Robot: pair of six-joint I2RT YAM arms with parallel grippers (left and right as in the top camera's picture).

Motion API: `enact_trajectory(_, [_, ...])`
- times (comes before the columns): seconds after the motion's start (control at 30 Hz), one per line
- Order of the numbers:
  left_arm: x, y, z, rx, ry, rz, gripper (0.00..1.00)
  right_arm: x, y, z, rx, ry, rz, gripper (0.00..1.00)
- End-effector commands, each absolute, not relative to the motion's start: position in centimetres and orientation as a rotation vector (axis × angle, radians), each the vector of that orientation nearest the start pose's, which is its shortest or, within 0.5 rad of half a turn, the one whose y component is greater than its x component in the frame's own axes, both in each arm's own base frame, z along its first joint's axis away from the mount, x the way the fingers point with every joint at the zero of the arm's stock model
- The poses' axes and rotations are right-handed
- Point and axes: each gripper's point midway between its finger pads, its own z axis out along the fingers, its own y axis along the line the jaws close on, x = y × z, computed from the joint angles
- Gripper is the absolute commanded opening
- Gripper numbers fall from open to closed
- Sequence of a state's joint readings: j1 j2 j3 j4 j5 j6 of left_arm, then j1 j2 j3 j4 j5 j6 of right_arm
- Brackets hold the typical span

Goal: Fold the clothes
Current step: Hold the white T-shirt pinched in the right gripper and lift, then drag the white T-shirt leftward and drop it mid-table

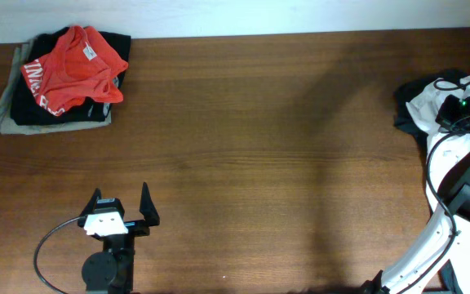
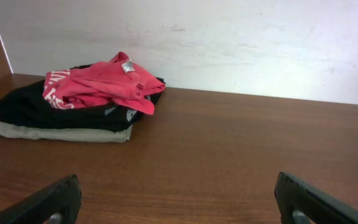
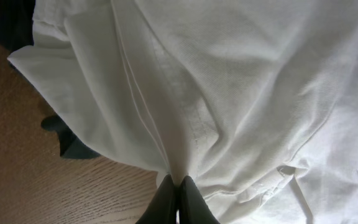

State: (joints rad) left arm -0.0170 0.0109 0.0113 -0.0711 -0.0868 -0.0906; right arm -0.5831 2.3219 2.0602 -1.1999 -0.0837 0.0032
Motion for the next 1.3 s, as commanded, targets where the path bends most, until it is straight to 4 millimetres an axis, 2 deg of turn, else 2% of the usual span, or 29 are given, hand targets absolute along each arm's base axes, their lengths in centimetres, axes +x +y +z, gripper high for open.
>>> enact_trajectory(0.0, [24.5, 1.3, 15.8, -0.123, 1.639, 0.012, 0.99, 40.8, -25.5, 6.9, 0.866, 2.866, 0.040, 0.04])
enact_trajectory(0.2, [24.5, 1.3, 15.8, -0.123, 1.639, 0.012, 0.99, 41.3, -25.0, 9.1, 0.855, 2.844, 0.091, 0.04])
enact_trajectory(0.37, [24.5, 1.3, 15.8, -0.123, 1.639, 0.012, 0.99, 42.5, -22.4, 11.2, 0.814, 2.803, 0.303, 0.04])
enact_trajectory(0.5, [24.5, 1.3, 15.8, -0.123, 1.639, 0.012, 0.99, 43.5, -20.3, 13.1, 0.740, 2.789, 0.329, 0.04])
enact_trajectory(0.67, [24.5, 1.3, 15.8, -0.123, 1.639, 0.012, 0.99, 45.2, -16.4, 18.8, 0.570, 2.720, 0.294, 0.04])
enact_trajectory(0.77, [24.5, 1.3, 15.8, -0.123, 1.639, 0.012, 0.99, 46.1, -12.8, 22.8, 0.436, 2.665, 0.281, 0.04])
enact_trajectory(0.9, [24.5, 1.3, 15.8, -0.123, 1.639, 0.012, 0.99, 46.9, -6.7, 27.1, 0.232, 2.590, 0.287, 0.04])
enact_trajectory(0.97, [24.5, 1.3, 15.8, -0.123, 1.639, 0.012, 0.99, 47.4, -2.8, 28.7, 0.135, 2.554, 0.313, 0.04])
enact_trajectory(1.0, [24.5, 1.3, 15.8, -0.123, 1.639, 0.012, 0.99, 47.6, -1.5, 29.0, 0.119, 2.547, 0.327, 0.04])
enact_trajectory(1.1, [24.5, 1.3, 15.8, -0.123, 1.639, 0.012, 0.99, 48.2, 5.5, 29.3, -0.041, 2.528, 0.419, 0.04])
enact_trajectory(1.17, [24.5, 1.3, 15.8, -0.123, 1.639, 0.012, 0.99, 48.2, 10.7, 28.8, -0.165, 2.523, 0.488, 0.04])
enact_trajectory(1.27, [24.5, 1.3, 15.8, -0.123, 1.639, 0.012, 0.99, 47.6, 18.5, 27.0, -0.287, 2.543, 0.572, 0.04])
